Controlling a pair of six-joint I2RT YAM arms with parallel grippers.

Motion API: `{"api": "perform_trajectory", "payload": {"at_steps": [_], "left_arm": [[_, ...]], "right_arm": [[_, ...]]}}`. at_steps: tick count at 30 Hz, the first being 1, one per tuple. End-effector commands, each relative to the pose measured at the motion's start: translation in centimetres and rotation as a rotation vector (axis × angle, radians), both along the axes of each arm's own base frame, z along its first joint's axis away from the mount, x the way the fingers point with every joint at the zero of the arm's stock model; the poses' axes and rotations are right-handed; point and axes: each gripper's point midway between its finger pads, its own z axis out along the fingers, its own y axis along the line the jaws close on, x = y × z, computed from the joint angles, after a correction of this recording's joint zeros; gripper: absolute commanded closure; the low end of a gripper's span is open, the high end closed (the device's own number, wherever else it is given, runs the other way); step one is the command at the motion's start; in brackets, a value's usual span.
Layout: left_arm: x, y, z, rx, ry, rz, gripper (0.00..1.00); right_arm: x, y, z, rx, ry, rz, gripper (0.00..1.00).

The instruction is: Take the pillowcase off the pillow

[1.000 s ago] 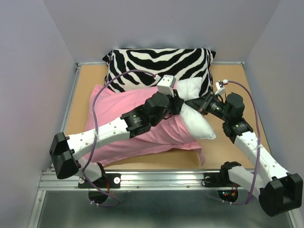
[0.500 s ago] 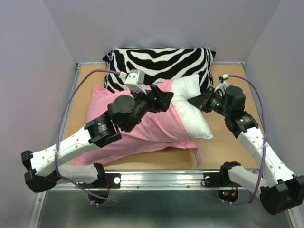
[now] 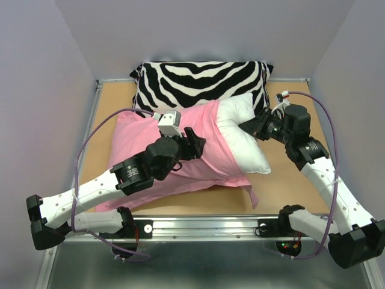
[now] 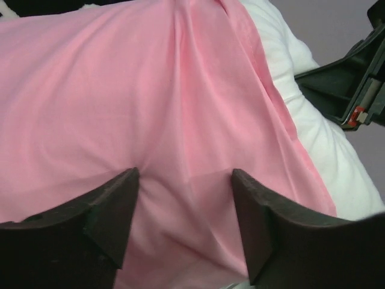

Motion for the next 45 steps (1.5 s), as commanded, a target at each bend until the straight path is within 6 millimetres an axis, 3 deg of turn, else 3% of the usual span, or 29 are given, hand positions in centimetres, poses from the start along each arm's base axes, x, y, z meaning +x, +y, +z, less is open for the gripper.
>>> {"api": "perform_trajectory", "payload": {"at_steps": [1, 5, 6, 12, 13, 15, 19, 26, 27, 29, 30, 32, 33, 34, 35, 38, 40, 41, 42, 44, 45], "left_arm": [[1.0, 0.6, 0.7, -0.037, -0.003, 0.044, 0.54], [2.0, 2.0, 0.2, -0.023, -0.002, 0.072, 0.95], [2.2, 2.4, 0.0, -0.013, 0.001, 0.087, 1.0], [4.0, 7.9, -1.0, 0.049, 0.002, 0.25, 1.0], [4.7, 9.9, -1.1, 0.06, -0.003, 0.32, 1.0], [5.4, 12.1, -2.4, 0.088, 0.014, 0.388, 1.0], [6.7, 16.9, -3.8, 0.083, 0.024, 0.52, 1.0], [7.4, 21.8, -7.3, 0.101, 0.076, 0.642, 1.0], [7.5, 22.9, -8.1, 0.102, 0.094, 0.667, 1.0], [7.5, 24.2, -9.4, 0.09, 0.109, 0.702, 1.0], [7.7, 25.4, -10.1, 0.055, 0.129, 0.73, 1.0], [8.0, 26.4, -11.9, -0.006, 0.156, 0.727, 1.0], [8.1, 26.4, -12.3, -0.007, 0.155, 0.727, 1.0], [8.2, 26.6, -12.8, -0.025, 0.17, 0.724, 1.0], [8.2, 26.8, -13.3, -0.022, 0.188, 0.727, 1.0], [8.2, 27.2, -12.0, 0.03, 0.175, 0.723, 1.0], [8.6, 27.1, -9.5, 0.074, 0.117, 0.679, 1.0], [9.0, 26.9, -7.3, 0.071, 0.078, 0.662, 1.0], [9.2, 26.4, -6.3, 0.074, 0.065, 0.63, 1.0], [9.6, 23.5, -4.4, 0.048, 0.045, 0.466, 0.89], [9.5, 22.2, -2.1, 0.025, 0.0, 0.404, 0.82]], "right_arm": [[0.8, -0.3, 6.7, 0.027, -0.195, -0.024, 1.0], [0.9, -0.6, 7.6, 0.018, -0.207, -0.038, 1.0], [1.0, -0.8, 7.8, 0.011, -0.208, -0.049, 0.99], [2.0, -1.8, 10.4, -0.028, -0.227, -0.113, 0.99], [1.9, -1.9, 12.4, -0.019, -0.261, -0.12, 1.0], [2.3, -2.2, 13.5, -0.025, -0.259, -0.142, 0.99], [2.6, -3.1, 18.0, -0.034, -0.329, -0.191, 0.99], [2.6, -4.3, 21.3, -0.073, -0.354, -0.247, 0.99], [2.3, -4.7, 22.6, -0.066, -0.38, -0.261, 0.99], [2.3, -5.0, 23.4, -0.074, -0.384, -0.277, 1.0], [1.8, -5.3, 25.0, -0.062, -0.415, -0.288, 0.99], [1.3, -5.3, 27.4, -0.041, -0.452, -0.286, 1.0], [1.2, -5.3, 27.2, -0.043, -0.442, -0.282, 1.0], [0.8, -5.4, 29.0, -0.027, -0.478, -0.284, 0.99], [0.7, -5.5, 29.2, -0.03, -0.476, -0.287, 1.0], [-0.4, -5.9, 31.7, -0.025, -0.533, -0.293, 1.0], [-0.9, -5.8, 32.5, -0.024, -0.559, -0.28, 1.0], [-1.2, -5.1, 32.4, -0.02, -0.561, -0.233, 0.99], [-1.0, -5.0, 32.2, -0.02, -0.553, -0.232, 0.99], [-0.6, -3.8, 30.8, -0.023, -0.523, -0.167, 0.99], [-0.3, -3.5, 30.2, -0.027, -0.511, -0.155, 0.99]]}}
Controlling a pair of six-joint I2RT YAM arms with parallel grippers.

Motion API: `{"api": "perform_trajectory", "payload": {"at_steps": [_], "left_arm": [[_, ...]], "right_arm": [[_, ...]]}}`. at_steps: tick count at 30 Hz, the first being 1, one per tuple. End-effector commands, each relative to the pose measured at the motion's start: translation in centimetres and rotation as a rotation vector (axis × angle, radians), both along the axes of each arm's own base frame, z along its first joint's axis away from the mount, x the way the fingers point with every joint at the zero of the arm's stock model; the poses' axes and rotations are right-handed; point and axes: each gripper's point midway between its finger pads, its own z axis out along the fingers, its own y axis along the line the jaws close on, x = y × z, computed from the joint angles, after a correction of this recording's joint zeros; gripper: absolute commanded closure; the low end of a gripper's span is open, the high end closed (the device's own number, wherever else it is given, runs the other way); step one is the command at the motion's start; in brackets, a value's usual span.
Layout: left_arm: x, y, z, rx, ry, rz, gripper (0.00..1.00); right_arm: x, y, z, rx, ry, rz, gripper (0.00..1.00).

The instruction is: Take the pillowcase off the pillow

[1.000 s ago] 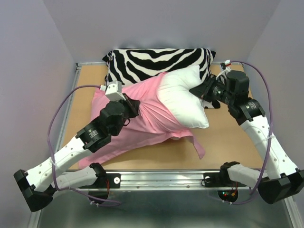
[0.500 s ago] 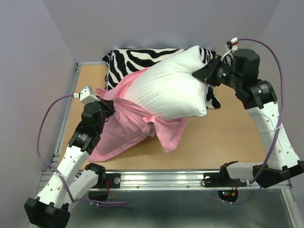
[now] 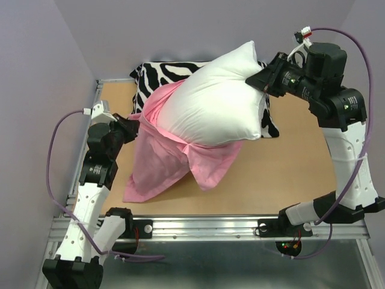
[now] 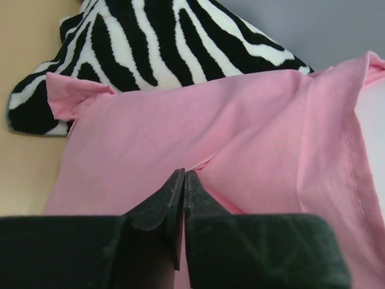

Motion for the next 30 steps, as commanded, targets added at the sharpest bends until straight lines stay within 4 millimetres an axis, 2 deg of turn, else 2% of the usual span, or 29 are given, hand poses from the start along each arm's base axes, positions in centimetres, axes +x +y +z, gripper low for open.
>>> {"api": "perform_trajectory", "payload": {"at_steps": [1, 2, 3, 4, 5, 6, 7, 8, 9, 12, 13, 15, 16, 18, 19, 20, 21, 22, 23, 28, 30], "left_arm": [[-0.3, 0.0, 2.8, 0.124, -0.019, -0.074, 0.73], [-1.2, -2.2, 3.8, 0.129, -0.037, -0.148, 0.57], [-1.5, -2.4, 6.6, 0.136, -0.089, -0.124, 0.5], [-2.4, -3.2, 7.4, 0.142, -0.09, -0.135, 0.39], [-3.0, -3.8, 8.6, 0.144, -0.109, -0.135, 0.34], [-4.2, -5.4, 10.6, 0.115, -0.147, -0.17, 0.32], [-4.8, -6.3, 11.2, 0.097, -0.152, -0.197, 0.3], [-5.2, -7.1, 11.6, 0.076, -0.157, -0.221, 0.06], [-6.1, -8.6, 11.7, 0.039, -0.148, -0.248, 0.02], [-7.9, -10.3, 10.8, -0.036, -0.128, -0.25, 0.02], [-8.6, -10.9, 11.3, -0.077, -0.15, -0.265, 0.02], [-9.1, -12.3, 10.4, -0.085, -0.129, -0.287, 0.01], [-10.1, -14.5, 10.0, -0.087, -0.109, -0.338, 0.01], [-11.5, -16.8, 9.5, -0.087, -0.089, -0.381, 0.01], [-11.8, -17.0, 9.6, -0.084, -0.093, -0.341, 0.01], [-13.8, -19.4, 8.9, -0.077, -0.068, -0.404, 0.01], [-14.3, -19.9, 9.0, -0.077, -0.065, -0.399, 0.01], [-14.3, -19.9, 8.8, -0.066, -0.065, -0.362, 0.01], [-15.2, -21.2, 8.1, -0.048, -0.049, -0.384, 0.01], [-15.6, -24.1, 5.0, 0.015, -0.01, -0.388, 0.01], [-15.7, -24.6, 3.8, 0.022, -0.006, -0.388, 0.01]], "right_arm": [[-1.5, -3.3, 10.2, 0.083, -0.37, -0.09, 0.99], [-1.2, -3.2, 9.5, 0.078, -0.359, -0.09, 1.0], [-1.2, -3.0, 9.3, 0.077, -0.359, -0.082, 0.99], [-1.0, -3.0, 9.0, 0.074, -0.354, -0.081, 1.0], [-1.0, -2.9, 9.0, 0.078, -0.355, -0.077, 0.99], [-0.8, -2.8, 8.8, 0.077, -0.35, -0.073, 0.99], [-0.7, -2.7, 8.6, 0.079, -0.344, -0.07, 0.99], [-0.6, -2.7, 8.7, 0.082, -0.346, -0.072, 0.99], [-0.4, -2.5, 8.5, 0.082, -0.339, -0.067, 0.99], [-0.1, -2.4, 8.0, 0.082, -0.329, -0.066, 0.99], [0.1, -2.4, 7.8, 0.079, -0.325, -0.069, 0.99], [0.3, -2.3, 7.5, 0.076, -0.318, -0.069, 1.0], [0.6, -2.3, 7.2, 0.073, -0.312, -0.07, 0.99], [0.8, -2.3, 6.9, 0.068, -0.304, -0.073, 0.99], [1.0, -2.3, 6.7, 0.064, -0.3, -0.078, 0.99], [1.2, -2.3, 6.4, 0.059, -0.295, -0.081, 1.0], [1.4, -2.4, 6.1, 0.056, -0.287, -0.086, 1.0], [1.3, -2.3, 6.0, 0.056, -0.287, -0.084, 0.99], [1.5, -2.4, 5.7, 0.052, -0.281, -0.087, 1.0], [1.8, -2.2, 5.1, 0.05, -0.268, -0.084, 1.0], [1.8, -2.2, 5.0, 0.048, -0.268, -0.085, 0.99]]}}
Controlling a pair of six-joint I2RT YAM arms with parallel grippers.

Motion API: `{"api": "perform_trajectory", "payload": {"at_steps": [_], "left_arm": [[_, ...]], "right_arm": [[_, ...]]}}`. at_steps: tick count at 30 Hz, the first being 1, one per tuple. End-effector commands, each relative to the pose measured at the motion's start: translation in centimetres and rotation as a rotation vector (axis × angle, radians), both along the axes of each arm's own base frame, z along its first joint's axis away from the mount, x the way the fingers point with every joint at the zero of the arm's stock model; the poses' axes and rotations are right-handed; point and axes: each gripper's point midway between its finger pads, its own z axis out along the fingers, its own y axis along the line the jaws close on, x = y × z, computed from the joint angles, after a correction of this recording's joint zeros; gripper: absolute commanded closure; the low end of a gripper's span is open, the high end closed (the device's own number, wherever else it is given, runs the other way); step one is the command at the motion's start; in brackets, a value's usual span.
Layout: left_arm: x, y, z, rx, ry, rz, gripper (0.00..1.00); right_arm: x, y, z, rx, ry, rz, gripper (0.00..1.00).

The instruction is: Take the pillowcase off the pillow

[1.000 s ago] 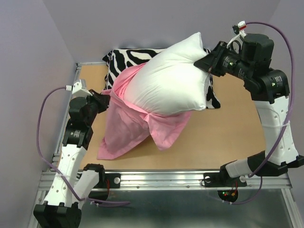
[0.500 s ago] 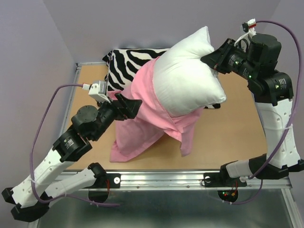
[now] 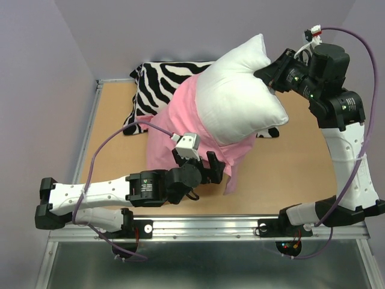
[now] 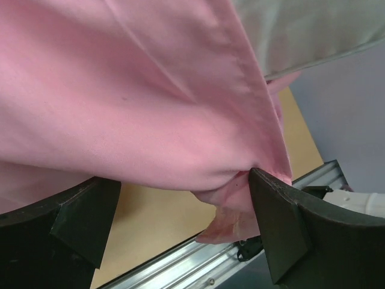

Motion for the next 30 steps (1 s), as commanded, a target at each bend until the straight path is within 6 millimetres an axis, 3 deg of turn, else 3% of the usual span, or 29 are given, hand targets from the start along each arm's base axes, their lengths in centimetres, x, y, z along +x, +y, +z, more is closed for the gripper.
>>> {"api": "perform_trajectory", "payload": {"at_steps": [1, 4, 7, 8, 10, 14, 15, 18, 19, 20, 21, 22, 24, 25, 26, 29, 30], "left_arm": [[1.1, 0.5, 1.2, -0.095, -0.026, 0.113, 0.01], [1.7, 1.6, 1.0, -0.118, -0.044, 0.167, 0.04], [2.1, 3.2, 1.4, -0.124, -0.069, 0.204, 0.54], [2.2, 4.2, 2.1, -0.133, -0.083, 0.212, 0.8], [2.5, 5.5, 2.9, -0.137, -0.102, 0.241, 1.0], [2.6, 8.9, 5.6, -0.119, -0.137, 0.269, 1.0], [2.7, 9.8, 7.5, -0.129, -0.155, 0.275, 1.0], [2.9, 12.3, 10.7, -0.088, -0.198, 0.301, 1.0], [3.1, 14.2, 13.8, -0.102, -0.227, 0.34, 1.0], [3.3, 15.0, 14.8, -0.078, -0.245, 0.363, 1.0], [3.5, 17.0, 17.9, -0.116, -0.263, 0.414, 1.0], [3.7, 18.1, 19.2, -0.047, -0.308, 0.423, 1.0], [3.9, 19.3, 23.5, -0.092, -0.349, 0.457, 1.0], [4.0, 20.0, 24.7, -0.088, -0.358, 0.489, 1.0], [4.2, 20.5, 26.8, -0.063, -0.395, 0.504, 1.0], [4.6, 20.6, 29.8, -0.069, -0.45, 0.521, 1.0], [5.0, 19.7, 31.4, -0.052, -0.494, 0.511, 1.0]], "right_arm": [[-0.4, -0.5, 4.9, 0.048, -0.19, -0.014, 0.99], [-0.2, -0.5, 4.6, 0.043, -0.184, -0.016, 1.0], [-0.2, -0.6, 4.4, 0.038, -0.183, -0.022, 0.99], [-0.2, -0.7, 4.2, 0.033, -0.18, -0.028, 1.0], [-0.1, -1.0, 4.2, 0.024, -0.184, -0.042, 0.99], [0.1, -1.8, 3.9, -0.008, -0.191, -0.081, 0.99], [0.1, -2.1, 3.9, -0.017, -0.192, -0.092, 0.99], [0.0, -2.9, 3.6, -0.05, -0.188, -0.13, 0.99], [-0.2, -3.1, 3.4, -0.058, -0.186, -0.136, 0.99], [-0.3, -3.2, 3.2, -0.066, -0.181, -0.135, 0.99], [-0.9, -3.5, 2.9, -0.082, -0.179, -0.137, 1.0], [-0.8, -3.5, 1.2, -0.102, -0.141, -0.135, 0.99], [-1.5, -3.4, -1.0, -0.111, -0.096, -0.116, 0.99], [-3.1, -3.1, -1.4, -0.101, -0.099, -0.075, 0.99], [-3.1, -2.7, -5.3, -0.121, -0.017, -0.05, 0.99], [-6.0, -2.0, -9.2, -0.097, 0.035, 0.028, 1.0], [-6.4, -1.7, -12.8, -0.088, 0.109, 0.048, 0.99]]}}
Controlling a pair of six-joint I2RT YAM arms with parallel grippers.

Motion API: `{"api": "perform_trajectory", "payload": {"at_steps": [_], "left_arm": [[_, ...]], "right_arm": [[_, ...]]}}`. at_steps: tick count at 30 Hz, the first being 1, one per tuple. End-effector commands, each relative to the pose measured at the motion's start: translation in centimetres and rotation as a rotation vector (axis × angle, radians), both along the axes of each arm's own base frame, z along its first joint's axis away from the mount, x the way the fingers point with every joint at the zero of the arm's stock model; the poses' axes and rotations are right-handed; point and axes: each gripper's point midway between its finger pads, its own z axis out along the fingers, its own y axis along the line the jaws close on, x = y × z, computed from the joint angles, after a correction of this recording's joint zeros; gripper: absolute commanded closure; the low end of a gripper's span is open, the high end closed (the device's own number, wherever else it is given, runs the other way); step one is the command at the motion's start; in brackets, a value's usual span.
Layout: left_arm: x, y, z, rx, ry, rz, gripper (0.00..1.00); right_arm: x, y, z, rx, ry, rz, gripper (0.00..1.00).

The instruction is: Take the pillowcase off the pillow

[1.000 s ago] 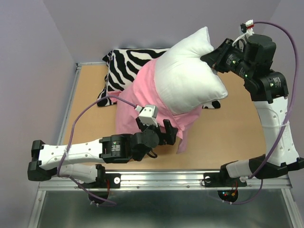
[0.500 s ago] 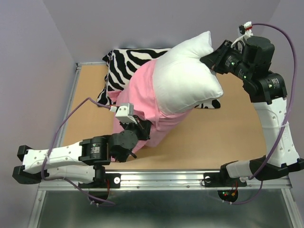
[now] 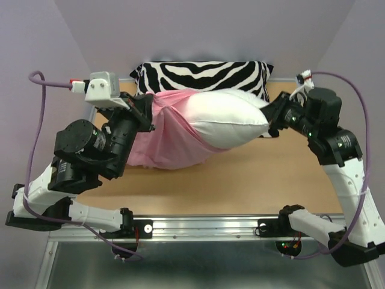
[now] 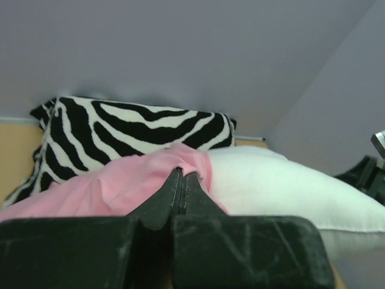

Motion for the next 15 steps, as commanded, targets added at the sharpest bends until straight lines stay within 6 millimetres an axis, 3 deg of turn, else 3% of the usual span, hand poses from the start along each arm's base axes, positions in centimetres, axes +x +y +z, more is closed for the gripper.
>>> {"api": "perform_trajectory", "payload": {"at_steps": [1, 2, 3, 4, 5, 6, 7, 9, 10, 11, 12, 15], "left_arm": [[1.4, 3.4, 7.6, -0.049, -0.112, 0.134, 1.0], [2.8, -0.6, 5.9, 0.109, -0.098, 0.098, 1.0], [5.5, 0.2, 5.9, 0.113, -0.093, 0.154, 1.0], [6.0, -2.7, 7.3, 0.036, -0.125, -0.022, 1.0], [9.6, -3.4, 4.7, 0.098, -0.065, 0.01, 1.0], [11.0, -4.6, 3.3, 0.11, -0.048, -0.026, 1.0], [12.8, -7.6, -1.3, 0.151, 0.027, -0.121, 1.0], [15.2, -9.5, -4.4, 0.114, 0.049, -0.197, 1.0], [16.9, -10.1, -9.3, 0.106, 0.142, -0.243, 1.0], [18.0, -10.7, -10.3, 0.071, 0.137, -0.263, 1.0], [18.6, -11.3, -13.7, 0.073, 0.198, -0.302, 1.0], [20.7, -11.9, -17.5, 0.07, 0.253, -0.296, 1.0]], "right_arm": [[-2.1, 0.7, -5.9, -0.004, 0.056, 0.085, 0.99], [-2.8, 0.6, -6.9, 0.002, 0.068, 0.087, 0.99], [-3.2, 0.5, -8.1, -0.001, 0.088, 0.087, 1.0], [-3.6, 0.4, -10.8, -0.012, 0.148, 0.085, 1.0], [-4.3, 0.3, -11.1, 0.002, 0.145, 0.088, 0.99], [-4.7, 0.4, -12.0, 0.007, 0.166, 0.095, 0.99], [-5.1, 0.4, -13.3, 0.009, 0.194, 0.093, 0.99], [-5.6, 0.3, -14.6, 0.024, 0.224, 0.081, 1.0], [-5.9, 0.1, -15.7, 0.021, 0.245, 0.074, 0.99], [-6.0, 0.0, -16.4, 0.019, 0.26, 0.067, 0.99], [-6.1, -0.1, -17.0, 0.02, 0.269, 0.057, 0.99], [-5.7, -0.4, -20.0, 0.003, 0.323, 0.025, 0.99]]}}
